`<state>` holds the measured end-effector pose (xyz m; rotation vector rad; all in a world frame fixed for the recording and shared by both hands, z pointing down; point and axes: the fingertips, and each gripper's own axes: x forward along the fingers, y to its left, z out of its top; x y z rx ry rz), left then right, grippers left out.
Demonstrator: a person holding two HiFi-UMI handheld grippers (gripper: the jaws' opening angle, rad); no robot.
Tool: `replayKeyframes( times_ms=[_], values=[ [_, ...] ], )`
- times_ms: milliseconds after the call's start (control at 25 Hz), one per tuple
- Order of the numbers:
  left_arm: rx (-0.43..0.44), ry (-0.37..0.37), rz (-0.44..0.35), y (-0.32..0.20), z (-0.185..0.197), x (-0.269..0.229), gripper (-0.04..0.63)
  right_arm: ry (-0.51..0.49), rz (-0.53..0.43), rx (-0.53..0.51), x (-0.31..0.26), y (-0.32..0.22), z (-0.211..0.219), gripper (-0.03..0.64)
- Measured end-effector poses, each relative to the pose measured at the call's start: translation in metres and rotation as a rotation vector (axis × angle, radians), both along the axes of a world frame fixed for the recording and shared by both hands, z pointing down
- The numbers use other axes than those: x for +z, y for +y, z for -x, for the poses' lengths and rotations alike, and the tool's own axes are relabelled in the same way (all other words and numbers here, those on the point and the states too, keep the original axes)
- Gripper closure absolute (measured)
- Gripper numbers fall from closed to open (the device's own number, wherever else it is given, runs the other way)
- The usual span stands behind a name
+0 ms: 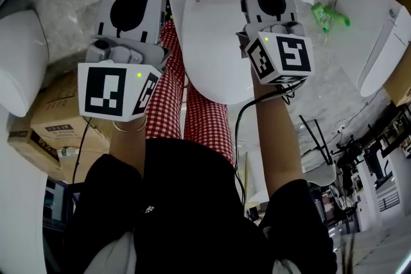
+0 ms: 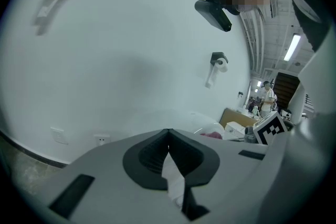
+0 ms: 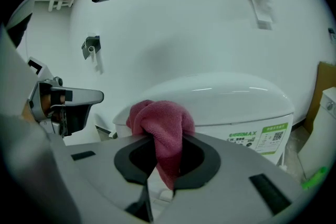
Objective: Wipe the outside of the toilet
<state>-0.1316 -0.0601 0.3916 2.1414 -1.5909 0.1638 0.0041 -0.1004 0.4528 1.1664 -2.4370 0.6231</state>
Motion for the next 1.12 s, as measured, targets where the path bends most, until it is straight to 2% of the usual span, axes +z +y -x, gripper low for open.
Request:
replayKeyframes(
  times_ms=[400, 640, 800, 1120],
  values=[
    [0.036, -0.003, 0.008, -0.008, -0.023, 0.001, 0.589, 0.030, -0.015, 0.049, -0.002, -0.015, -0.039, 0.543],
    [0.060, -0.012, 0.006, -0.014, -0.035, 0.002, 0.589, 0.030, -0.009, 0.161, -0.002, -0.028, -0.079, 0.544],
    [0.082, -0.007, 0.000, -0.019, -0.045, -0.002, 0.589, 0.044, -0.010, 0.186, -0.003, -0.033, -0.098, 0.543],
    [0.098, -0.017, -0.007, -0.021, -0.053, -0.004, 0.589, -0.001, 0.007, 0.324, -0.004, -0.044, -0.141, 0.544]
  ],
)
